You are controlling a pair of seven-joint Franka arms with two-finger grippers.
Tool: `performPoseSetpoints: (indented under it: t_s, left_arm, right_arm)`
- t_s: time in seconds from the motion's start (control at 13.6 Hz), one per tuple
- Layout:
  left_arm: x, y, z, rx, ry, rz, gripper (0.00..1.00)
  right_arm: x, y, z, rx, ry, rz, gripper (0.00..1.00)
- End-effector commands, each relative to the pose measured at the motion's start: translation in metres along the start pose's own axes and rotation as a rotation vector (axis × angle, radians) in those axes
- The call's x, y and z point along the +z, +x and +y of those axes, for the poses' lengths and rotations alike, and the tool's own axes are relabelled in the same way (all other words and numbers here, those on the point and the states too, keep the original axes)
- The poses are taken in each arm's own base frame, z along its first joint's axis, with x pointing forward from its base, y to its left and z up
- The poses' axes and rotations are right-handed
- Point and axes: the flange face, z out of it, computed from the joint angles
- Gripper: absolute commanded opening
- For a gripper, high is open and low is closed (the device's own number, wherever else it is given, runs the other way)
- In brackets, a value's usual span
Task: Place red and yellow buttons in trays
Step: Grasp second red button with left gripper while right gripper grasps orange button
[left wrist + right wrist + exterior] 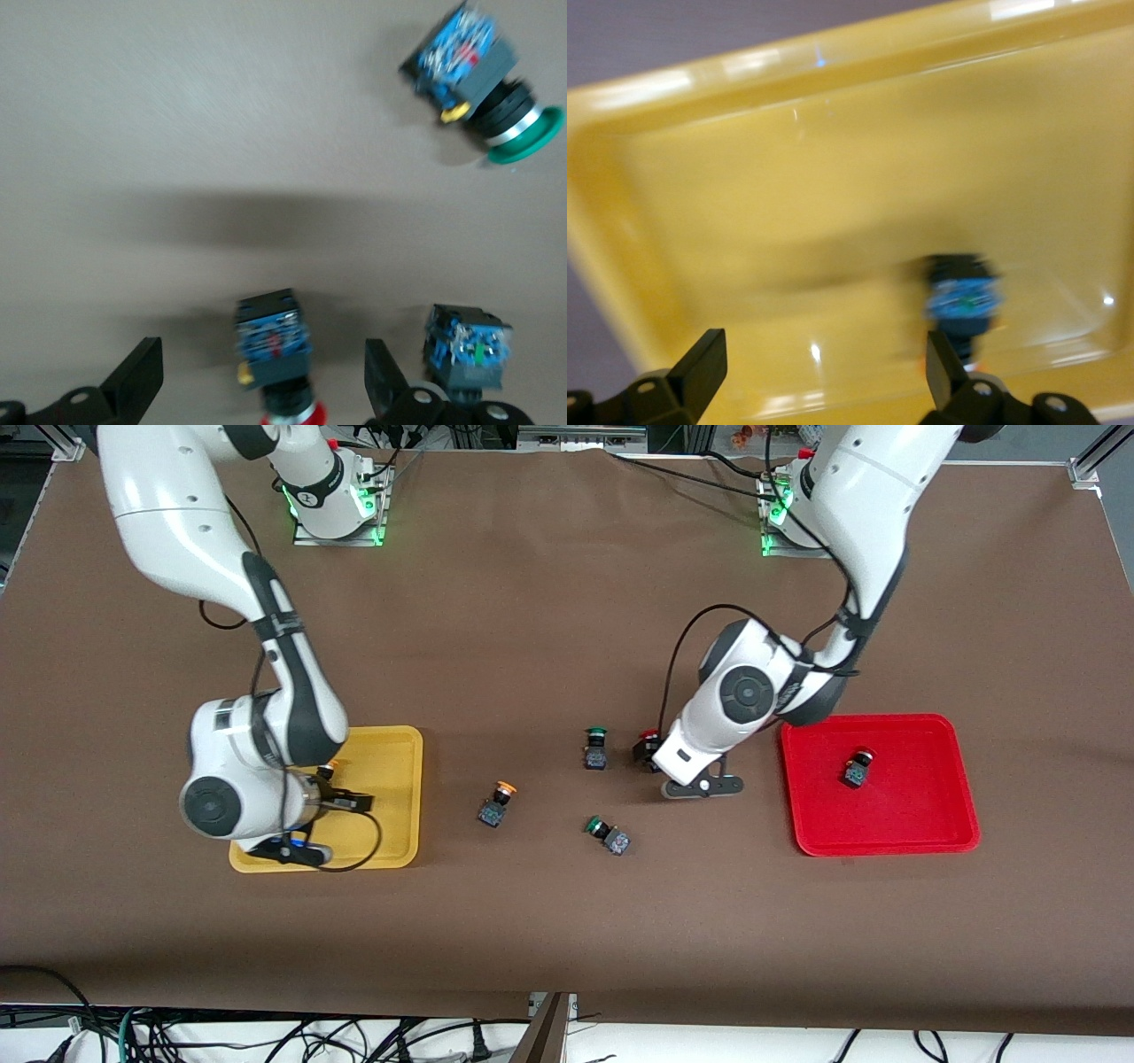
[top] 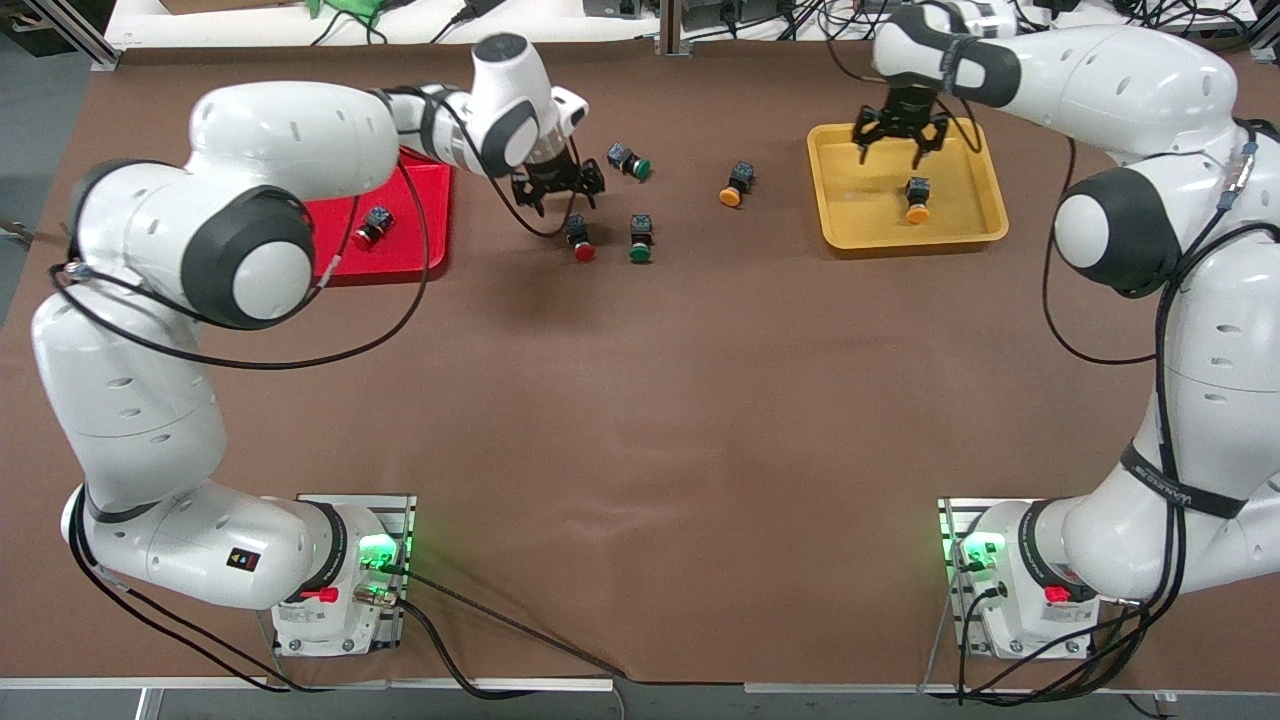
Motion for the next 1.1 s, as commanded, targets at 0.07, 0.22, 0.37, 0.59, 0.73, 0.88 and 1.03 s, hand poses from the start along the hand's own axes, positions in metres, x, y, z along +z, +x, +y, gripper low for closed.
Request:
performPoseSetpoints:
  t_s: [0.07,0.22,0.37,0.59,0.73,0.88,1.03]
  left_arm:
    - [0.016,0.001,-0.004,-0.041,0.013,0.004,1.00]
    - [0.023,-0.005,0.000,-0.052,0.019,-0.004,1.00]
    - [0.023,-0.004,-0.002,-0.052,0.020,-0.002,0.50]
    - [0.026,-0.003,-0.004,-0.057,0.024,-0.008,0.12]
    - [0.021,-0.001,-0.007,-0.053,0.028,-0.007,0.00]
    - [-0.007,0.009,-0.019,-0.059,0.056,-0.020,0.00]
    - [-0.059,0.028,-0.051,0.059,0.162,-0.056,0.01]
  right_arm:
    - [0.001,-0.041,-0.107,0.192,0.053,0.131,1.00]
    - [0.015,-0.057,-0.151,0.258,0.120,0.202,1.00]
    - [0.033,-0.069,-0.181,0.289,0.169,0.247,1.00]
    - [0.050,-0.072,-0.191,0.288,0.177,0.263,1.00]
    - [0.057,-0.071,-0.192,0.278,0.176,0.268,0.77]
    - [0.061,-0.071,-0.192,0.270,0.170,0.265,0.21]
    - [0.059,-0.071,-0.191,0.254,0.160,0.273,0.00]
